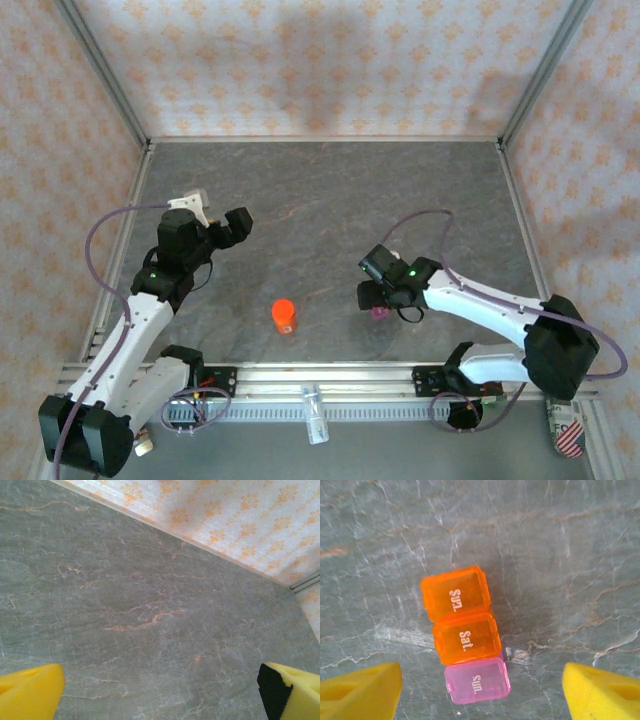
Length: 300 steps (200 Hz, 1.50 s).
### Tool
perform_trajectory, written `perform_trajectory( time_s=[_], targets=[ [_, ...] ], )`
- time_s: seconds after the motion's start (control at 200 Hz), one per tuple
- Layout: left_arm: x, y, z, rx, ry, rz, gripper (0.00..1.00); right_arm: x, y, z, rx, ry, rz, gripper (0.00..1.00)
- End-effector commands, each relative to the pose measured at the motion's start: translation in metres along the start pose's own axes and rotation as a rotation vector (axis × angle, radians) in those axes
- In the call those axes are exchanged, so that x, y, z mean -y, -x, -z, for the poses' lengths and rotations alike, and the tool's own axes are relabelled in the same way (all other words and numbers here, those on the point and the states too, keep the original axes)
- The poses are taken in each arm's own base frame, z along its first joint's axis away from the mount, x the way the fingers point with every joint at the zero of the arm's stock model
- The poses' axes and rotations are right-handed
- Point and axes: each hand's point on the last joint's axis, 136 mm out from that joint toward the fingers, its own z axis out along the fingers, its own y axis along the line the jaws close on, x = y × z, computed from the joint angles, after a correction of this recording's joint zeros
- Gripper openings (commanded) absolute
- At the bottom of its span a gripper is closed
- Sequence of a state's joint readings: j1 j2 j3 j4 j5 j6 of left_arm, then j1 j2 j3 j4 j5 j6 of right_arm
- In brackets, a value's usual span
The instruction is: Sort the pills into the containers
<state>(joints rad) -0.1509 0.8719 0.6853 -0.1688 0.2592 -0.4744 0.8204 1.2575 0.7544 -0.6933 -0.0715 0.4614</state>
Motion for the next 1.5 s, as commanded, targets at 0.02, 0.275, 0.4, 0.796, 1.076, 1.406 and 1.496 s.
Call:
perform_trajectory(
  time_s=[0.02,0.275,0.4,0.796,1.076,1.406,1.496],
  targets=[
    [0.007,0.002,0.004,-0.006,-0.027,0.006,1.00,-0.002,-0.010,-0.009,-0.046,-0.012,0.037,0.79],
    [0.008,0.002,0.004,-0.008,-0.026,0.013,1.00,-0.003,-0.017,-0.026,-0.085,-0.092,0.109,0.73],
    [0.008,0.003,0.005,-0.007,-0.026,0.012,1.00,0.001,-0.018,-0.032,-0.092,-0.125,0.120,0.70],
    [0.008,0.001,0.003,-0.014,-0.026,0.017,1.00,0.003,-0.019,-0.039,-0.085,-0.134,0.117,0.58],
    [0.009,0.002,0.003,-0.014,-0.029,0.017,1.00,0.007,-0.025,-0.040,-0.090,-0.129,0.093,0.59],
    [0.009,0.001,0.003,-0.016,-0.031,0.016,1.00,0.013,-0.030,-0.039,-0.054,-0.108,0.036,0.58],
    [0.008,0.001,0.003,-0.015,-0.028,0.018,1.00,0.013,-0.029,-0.039,-0.039,-0.102,0.025,0.58]
  ],
)
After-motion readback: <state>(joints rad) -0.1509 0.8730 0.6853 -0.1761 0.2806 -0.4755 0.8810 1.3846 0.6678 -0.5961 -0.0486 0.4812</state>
